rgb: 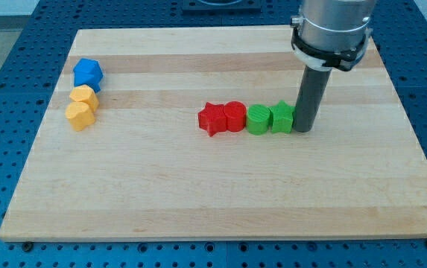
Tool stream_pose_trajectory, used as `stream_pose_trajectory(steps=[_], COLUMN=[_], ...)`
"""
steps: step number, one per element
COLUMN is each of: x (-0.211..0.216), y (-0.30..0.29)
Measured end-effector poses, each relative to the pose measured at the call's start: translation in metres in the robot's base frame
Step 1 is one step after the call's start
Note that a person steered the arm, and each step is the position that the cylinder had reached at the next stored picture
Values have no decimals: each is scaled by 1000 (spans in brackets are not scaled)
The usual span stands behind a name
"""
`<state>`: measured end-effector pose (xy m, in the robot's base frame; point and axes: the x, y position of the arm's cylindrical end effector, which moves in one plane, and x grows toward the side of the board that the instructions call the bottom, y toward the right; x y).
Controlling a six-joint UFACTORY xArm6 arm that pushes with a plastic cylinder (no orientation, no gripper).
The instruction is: Place the blue triangle parallel right to the blue cube
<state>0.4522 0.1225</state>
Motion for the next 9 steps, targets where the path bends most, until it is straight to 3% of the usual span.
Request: stream_pose_trajectory(steps=[1, 2, 3, 4, 7, 9], x=[0, -31, -81, -108, -178, -193], y=[8, 69, 92, 52, -138, -291])
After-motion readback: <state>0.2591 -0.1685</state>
